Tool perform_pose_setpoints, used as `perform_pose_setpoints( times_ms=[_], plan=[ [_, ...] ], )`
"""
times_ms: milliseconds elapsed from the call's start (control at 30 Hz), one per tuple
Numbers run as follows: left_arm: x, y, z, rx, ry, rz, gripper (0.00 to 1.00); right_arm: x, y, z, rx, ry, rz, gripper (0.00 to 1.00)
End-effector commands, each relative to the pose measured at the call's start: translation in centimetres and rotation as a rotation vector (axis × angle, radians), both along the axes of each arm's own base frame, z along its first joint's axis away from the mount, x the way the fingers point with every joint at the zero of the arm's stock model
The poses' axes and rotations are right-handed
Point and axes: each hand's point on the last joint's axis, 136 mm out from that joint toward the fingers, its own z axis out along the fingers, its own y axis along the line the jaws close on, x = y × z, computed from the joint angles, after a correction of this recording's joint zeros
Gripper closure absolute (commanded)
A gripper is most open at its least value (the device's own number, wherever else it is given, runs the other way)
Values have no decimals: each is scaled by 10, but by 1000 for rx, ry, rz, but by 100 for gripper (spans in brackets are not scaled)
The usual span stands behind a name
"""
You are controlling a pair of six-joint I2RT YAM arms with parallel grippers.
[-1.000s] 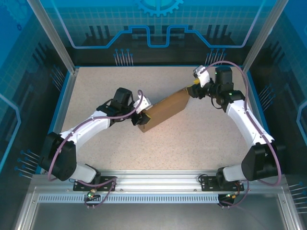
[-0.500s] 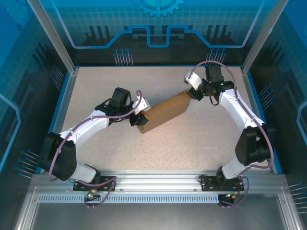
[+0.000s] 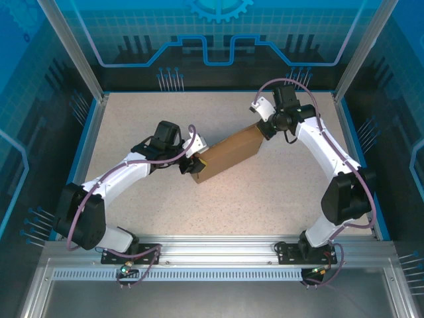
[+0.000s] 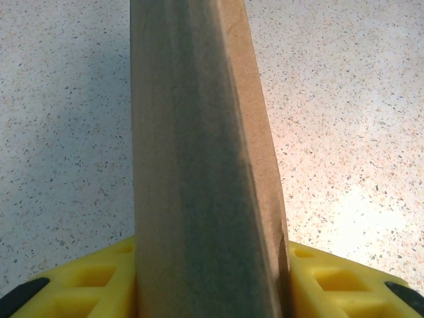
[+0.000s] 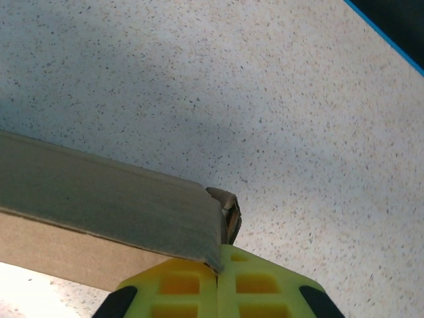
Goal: Fold the paper box
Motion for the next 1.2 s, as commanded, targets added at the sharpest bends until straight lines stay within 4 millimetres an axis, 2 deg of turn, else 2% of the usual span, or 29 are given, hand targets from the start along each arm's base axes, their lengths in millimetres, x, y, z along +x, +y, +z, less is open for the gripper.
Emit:
perform_pose_setpoints(
  times_ms=[0,233,500,800,933,1100,1167],
  plan=[
    [7,0,11,-16,-26,20,58,-9,11,2,54,85,-68,95],
    [9,1,8,-7,-23,30,58,-8,5,-5,60,139,-155,95],
    [14,2,6,-3,-18,49,58,-7,0,-21,99,164,-207,95],
    [15,1,12,-21,-16,65,57,-6,-20,-49,61,111,-227,96],
    [18,0,22,-45,-7,91,51,-8,-15,-48,80,99,-228,97],
    [20,1,32,-88,-1,144,28,-8,-17,-45,96,97,-269,97],
    [21,4,37,-107,-7,179,23,-10,-16,-43,98,94,-272,97]
  ],
)
